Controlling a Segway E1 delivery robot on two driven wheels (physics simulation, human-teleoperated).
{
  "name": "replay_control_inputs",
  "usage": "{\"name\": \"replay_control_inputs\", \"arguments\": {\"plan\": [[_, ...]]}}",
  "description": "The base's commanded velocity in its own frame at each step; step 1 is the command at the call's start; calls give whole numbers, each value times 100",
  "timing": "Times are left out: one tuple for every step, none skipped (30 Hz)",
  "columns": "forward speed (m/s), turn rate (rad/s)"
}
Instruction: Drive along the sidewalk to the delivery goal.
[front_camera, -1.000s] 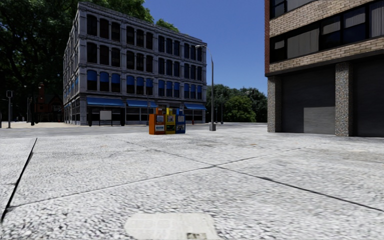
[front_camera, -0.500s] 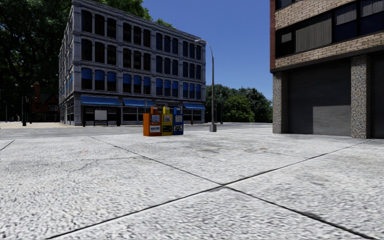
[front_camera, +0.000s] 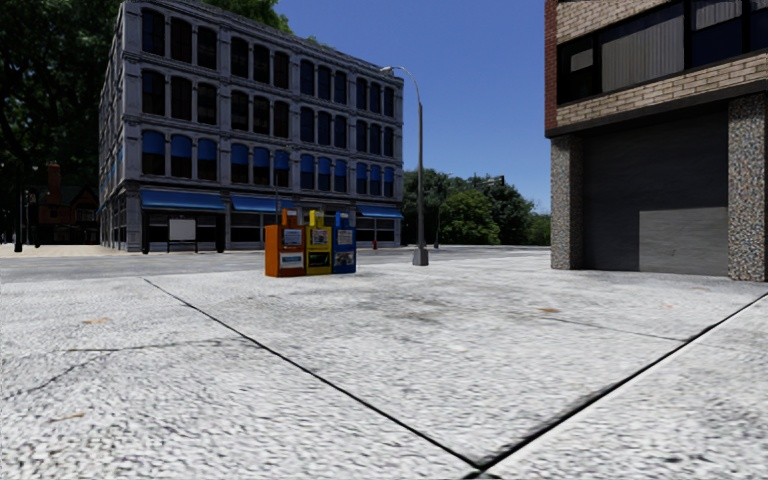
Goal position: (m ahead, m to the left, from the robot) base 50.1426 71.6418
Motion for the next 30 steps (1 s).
{"name": "replay_control_inputs", "arguments": {"plan": [[200, -27], [200, -36], [200, -36], [200, -38], [200, -39], [200, -39], [200, -39], [200, -39], [200, -39], [200, -39], [200, -39], [200, -39], [200, -39], [200, -39], [200, -39], [200, -39], [200, -39], [200, -39], [200, -39], [200, -39], [200, -39], [200, -39], [200, -34], [200, -23], [200, -9], [200, -9], [200, 0], [200, 0], [200, 0], [200, 0]]}}
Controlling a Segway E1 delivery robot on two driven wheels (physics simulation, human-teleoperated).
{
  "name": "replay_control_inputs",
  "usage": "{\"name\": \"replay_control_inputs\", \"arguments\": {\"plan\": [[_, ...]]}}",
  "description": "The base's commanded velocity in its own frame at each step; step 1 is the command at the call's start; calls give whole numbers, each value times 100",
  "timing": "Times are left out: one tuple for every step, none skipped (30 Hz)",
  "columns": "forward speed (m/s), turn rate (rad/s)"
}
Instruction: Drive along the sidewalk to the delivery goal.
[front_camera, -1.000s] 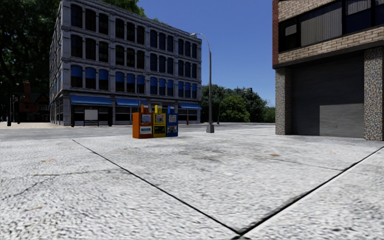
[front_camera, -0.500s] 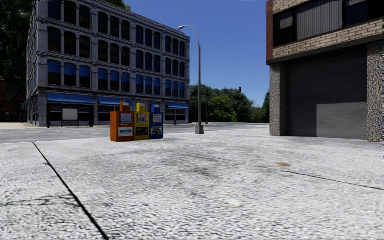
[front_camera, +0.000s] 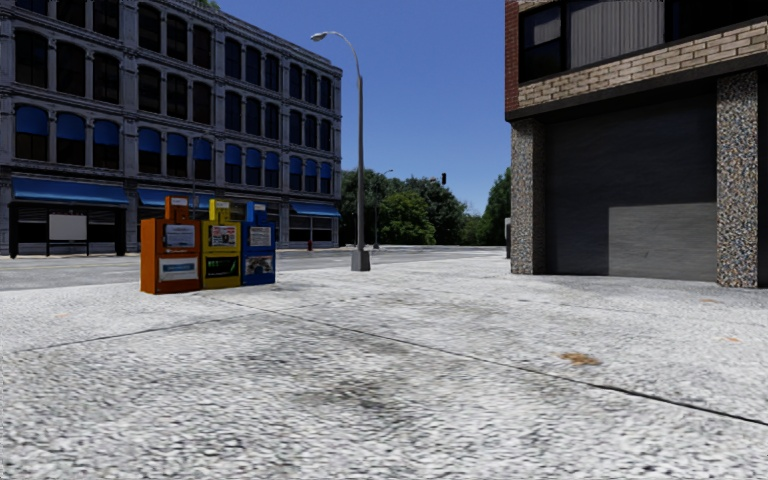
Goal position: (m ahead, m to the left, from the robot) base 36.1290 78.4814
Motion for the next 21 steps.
{"name": "replay_control_inputs", "arguments": {"plan": [[200, 0], [200, 0], [200, 0], [200, 0], [200, 0], [200, 0], [200, 0], [200, 0], [200, 0], [200, 0], [200, 0], [200, 0], [200, 0], [200, 0], [200, 0], [200, 0], [200, 0], [200, -1], [200, -3], [200, -4], [200, -4]]}}
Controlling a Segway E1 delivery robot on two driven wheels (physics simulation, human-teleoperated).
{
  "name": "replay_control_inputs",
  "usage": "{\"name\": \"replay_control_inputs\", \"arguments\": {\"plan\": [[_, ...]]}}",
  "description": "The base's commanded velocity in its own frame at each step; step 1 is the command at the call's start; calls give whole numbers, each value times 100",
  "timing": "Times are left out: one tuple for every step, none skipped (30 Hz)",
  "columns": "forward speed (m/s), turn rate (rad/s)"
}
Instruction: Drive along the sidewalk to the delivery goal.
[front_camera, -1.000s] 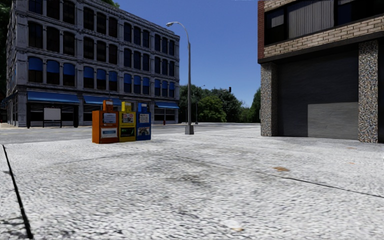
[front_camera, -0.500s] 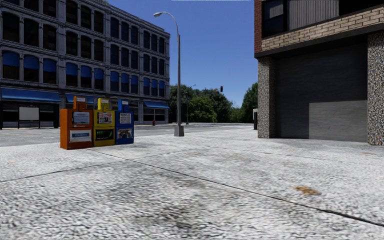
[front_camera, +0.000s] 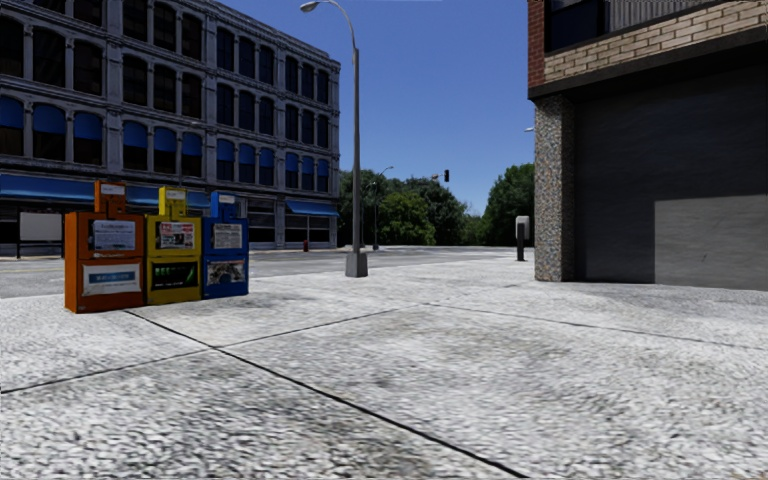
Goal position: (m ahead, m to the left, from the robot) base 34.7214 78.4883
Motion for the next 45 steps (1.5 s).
{"name": "replay_control_inputs", "arguments": {"plan": [[200, -6], [200, -8], [200, -12], [200, -14], [200, -14], [200, -14], [200, -15], [200, -15], [200, -15], [200, -15], [200, -16], [200, -16], [200, -16], [200, -16], [200, -16], [200, -16], [200, -16], [200, -19], [200, -20], [200, -24], [200, -24], [200, -29], [200, -31], [200, -32], [200, -32], [200, -32], [200, -32], [200, -32], [200, -32], [200, -32], [200, -32], [200, -32], [200, -32], [200, -32], [200, -32], [200, -32], [200, -32], [200, -32], [200, -32], [200, -32], [200, -32], [200, -32], [200, -32], [200, -32], [200, -32]]}}
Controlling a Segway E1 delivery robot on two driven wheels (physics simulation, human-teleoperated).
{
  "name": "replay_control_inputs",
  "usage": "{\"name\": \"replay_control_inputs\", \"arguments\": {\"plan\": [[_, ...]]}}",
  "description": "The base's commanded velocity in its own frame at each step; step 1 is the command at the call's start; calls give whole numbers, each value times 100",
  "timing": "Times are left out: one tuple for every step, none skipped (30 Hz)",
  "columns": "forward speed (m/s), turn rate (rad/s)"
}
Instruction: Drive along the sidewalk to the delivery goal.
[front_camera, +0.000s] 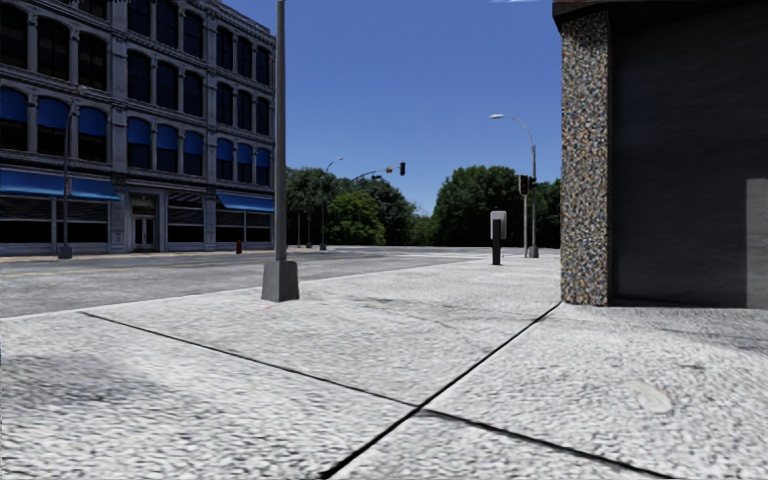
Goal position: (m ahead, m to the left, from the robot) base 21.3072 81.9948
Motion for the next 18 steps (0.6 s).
{"name": "replay_control_inputs", "arguments": {"plan": [[200, -32], [200, -32], [200, -32], [200, -32], [200, -32], [200, -32], [200, -32], [200, -32], [200, -32], [200, -32], [200, -32], [200, -32], [200, -32], [200, -32], [200, -32], [200, -32], [200, -32], [200, -32]]}}
